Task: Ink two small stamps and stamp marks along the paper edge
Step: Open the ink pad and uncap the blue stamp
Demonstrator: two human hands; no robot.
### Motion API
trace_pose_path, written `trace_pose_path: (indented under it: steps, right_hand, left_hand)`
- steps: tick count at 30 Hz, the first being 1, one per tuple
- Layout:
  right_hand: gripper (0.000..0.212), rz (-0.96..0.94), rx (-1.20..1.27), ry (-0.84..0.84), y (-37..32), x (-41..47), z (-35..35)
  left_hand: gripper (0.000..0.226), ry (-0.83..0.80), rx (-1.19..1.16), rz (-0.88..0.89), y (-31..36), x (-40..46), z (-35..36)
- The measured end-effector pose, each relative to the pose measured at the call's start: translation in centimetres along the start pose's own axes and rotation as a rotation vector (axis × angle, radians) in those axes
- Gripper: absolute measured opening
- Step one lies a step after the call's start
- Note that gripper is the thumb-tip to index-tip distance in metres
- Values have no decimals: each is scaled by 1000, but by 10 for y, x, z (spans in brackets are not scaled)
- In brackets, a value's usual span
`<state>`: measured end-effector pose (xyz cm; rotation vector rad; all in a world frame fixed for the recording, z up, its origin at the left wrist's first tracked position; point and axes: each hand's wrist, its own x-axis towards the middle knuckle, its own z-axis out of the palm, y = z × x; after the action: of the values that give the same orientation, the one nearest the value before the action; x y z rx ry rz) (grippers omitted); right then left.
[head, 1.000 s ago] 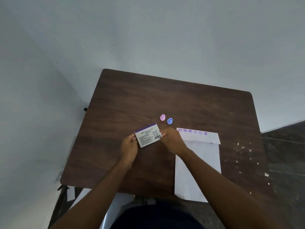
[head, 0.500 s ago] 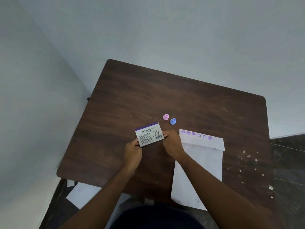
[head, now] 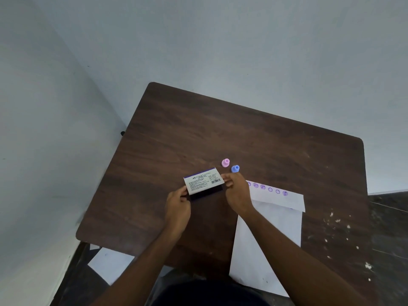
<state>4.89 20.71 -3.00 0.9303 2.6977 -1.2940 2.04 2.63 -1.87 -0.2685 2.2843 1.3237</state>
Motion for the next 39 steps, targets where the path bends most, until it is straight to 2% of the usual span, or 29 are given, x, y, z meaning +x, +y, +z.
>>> trace_pose_path:
  steps: [5, 8, 10, 14, 16, 25, 32, 39]
  right_hand:
    - [21, -43, -1, 12, -9, 13, 4]
    - [19, 46, 45, 32, -12, 20, 12]
    - [24, 109, 82, -15, -14, 23, 17]
    - [44, 47, 55, -136, -18, 31, 20]
    - [44, 32, 60, -144, -20, 34, 21]
    - [26, 49, -130, -187, -19, 50, 32]
    - [47, 3, -203, -240, -23, 49, 34]
    - [45, 50, -206, -274, -29, 48, 35]
  left_hand:
    - [53, 66, 0, 54, 6, 6, -6]
    - [54, 73, -3, 59, 9, 12, -10]
    - [55, 65, 6, 47, 11, 17, -12]
    - [56, 1, -34, 12, 14, 26, -15]
    - [56, -16, -70, 4, 16, 30, -15]
    - [53, 10, -77, -21, 14, 45, -13]
    - [49, 3, -75, -38, 10, 46, -12]
    - [43, 8, -104, -47, 8, 45, -15]
